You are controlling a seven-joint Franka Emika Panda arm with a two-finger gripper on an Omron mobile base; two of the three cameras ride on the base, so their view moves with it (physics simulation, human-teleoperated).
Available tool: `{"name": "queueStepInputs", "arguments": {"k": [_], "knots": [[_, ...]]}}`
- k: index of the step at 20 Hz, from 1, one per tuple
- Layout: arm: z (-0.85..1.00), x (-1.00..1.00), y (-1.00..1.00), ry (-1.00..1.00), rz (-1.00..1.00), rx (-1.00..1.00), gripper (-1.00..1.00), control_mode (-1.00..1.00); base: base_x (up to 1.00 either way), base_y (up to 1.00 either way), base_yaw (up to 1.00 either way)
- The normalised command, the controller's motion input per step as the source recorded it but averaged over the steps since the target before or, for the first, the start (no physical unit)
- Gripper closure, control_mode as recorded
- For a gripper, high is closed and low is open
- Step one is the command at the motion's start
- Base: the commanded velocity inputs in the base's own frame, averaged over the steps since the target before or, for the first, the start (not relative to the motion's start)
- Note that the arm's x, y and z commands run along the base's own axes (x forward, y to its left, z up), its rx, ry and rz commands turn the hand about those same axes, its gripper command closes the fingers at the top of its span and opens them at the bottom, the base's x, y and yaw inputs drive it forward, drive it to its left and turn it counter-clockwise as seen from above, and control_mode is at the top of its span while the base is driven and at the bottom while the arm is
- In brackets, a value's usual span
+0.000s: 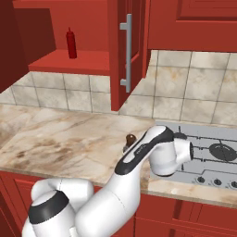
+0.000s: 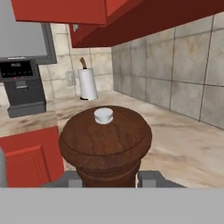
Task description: Take 2 condiments from the cabinet and move them on the counter near the stove.Make sure the condiments are lined up with each other, next to each other.
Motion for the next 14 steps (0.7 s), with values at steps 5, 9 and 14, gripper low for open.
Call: {"name": "queueStepInputs", "arguments": {"k": [5, 9, 14], "knots": [[-0.18, 0.04, -0.06, 0.00, 0.00, -0.09, 1.00, -1.00, 0.00, 0.00, 0.00], [-0.04, 0.01, -0.14, 0.00, 0.00, 0.00, 1.00, -1.00, 0.00, 0.00, 0.00], [-0.16, 0.13, -0.11, 0.00, 0.00, -0.01, 1.00, -1.00, 0.00, 0.00, 0.00]]}}
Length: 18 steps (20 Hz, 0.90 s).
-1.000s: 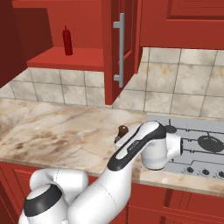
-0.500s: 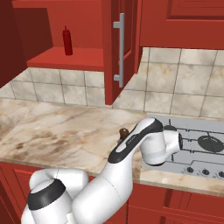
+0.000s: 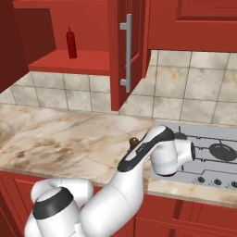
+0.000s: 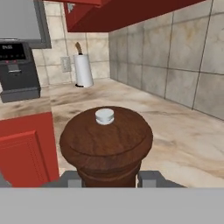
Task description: Take 2 condiments from the cabinet and move them on the counter near the stove.Make sure the condiments are lined up with each other, next to each other.
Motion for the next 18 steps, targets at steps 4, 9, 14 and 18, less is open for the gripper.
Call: {"name": "queueStepInputs", "arguments": {"k": [4, 9, 14, 18], "knots": [[-0.26, 0.17, -0.02, 0.00, 0.00, -0.05, 1.00, -1.00, 0.00, 0.00, 0.00], [-0.21, 0.17, -0.04, 0.00, 0.00, -0.02, 1.00, -1.00, 0.00, 0.00, 0.00], [-0.30, 0.20, -0.12, 0.00, 0.00, -0.05, 1.00, -1.00, 0.00, 0.00, 0.00], [-0.32, 0.23, -0.16, 0.00, 0.00, -0.07, 1.00, -1.00, 0.00, 0.00, 0.00]]}}
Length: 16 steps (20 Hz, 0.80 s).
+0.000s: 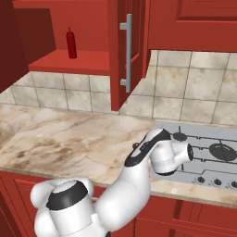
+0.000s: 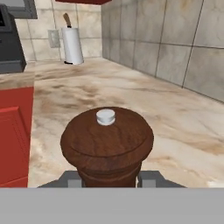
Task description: Take 2 condiments from the cabinet and move them on the counter near the stove.Make sure the condiments are lined up with each other, next to each other.
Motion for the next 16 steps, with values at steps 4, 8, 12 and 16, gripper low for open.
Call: {"name": "queueStepInputs", "arguments": {"k": [4, 8, 12, 16], "knots": [[-0.28, 0.22, -0.17, 0.00, 0.00, -0.04, 1.00, -1.00, 0.00, 0.00, 0.00], [-0.26, 0.22, -0.18, 0.00, 0.00, 0.00, 1.00, -1.00, 0.00, 0.00, 0.00], [-0.25, 0.16, -0.18, 0.00, 0.00, 0.00, 1.00, -1.00, 0.00, 0.00, 0.00], [-0.30, 0.04, -0.14, 0.00, 0.00, 0.00, 1.00, -1.00, 0.00, 0.00, 0.00]]}}
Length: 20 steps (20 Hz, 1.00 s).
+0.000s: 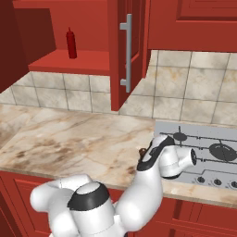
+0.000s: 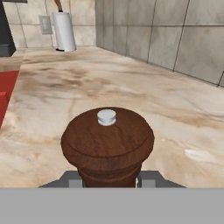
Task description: Take 2 condiments from the cabinet and move them on the counter near the stove.Make sure the condiments are lined up with each other, next to each other.
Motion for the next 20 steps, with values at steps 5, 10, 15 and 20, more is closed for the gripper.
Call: {"name": "queueStepInputs", "arguments": {"k": [5, 10, 15, 20], "knots": [[-0.35, 0.00, -0.08, 0.00, 0.00, -0.03, 1.00, -1.00, 0.00, 0.00, 0.00], [-0.31, 0.00, -0.04, 0.00, 0.00, -0.02, 1.00, -1.00, 0.00, 0.00, 0.00], [-0.25, 0.06, -0.03, 0.00, 0.00, 0.00, 1.00, -1.00, 0.00, 0.00, 0.00], [-0.20, 0.04, 0.00, 0.00, 0.01, 0.00, 1.00, -1.00, 0.00, 0.00, 0.00]]}}
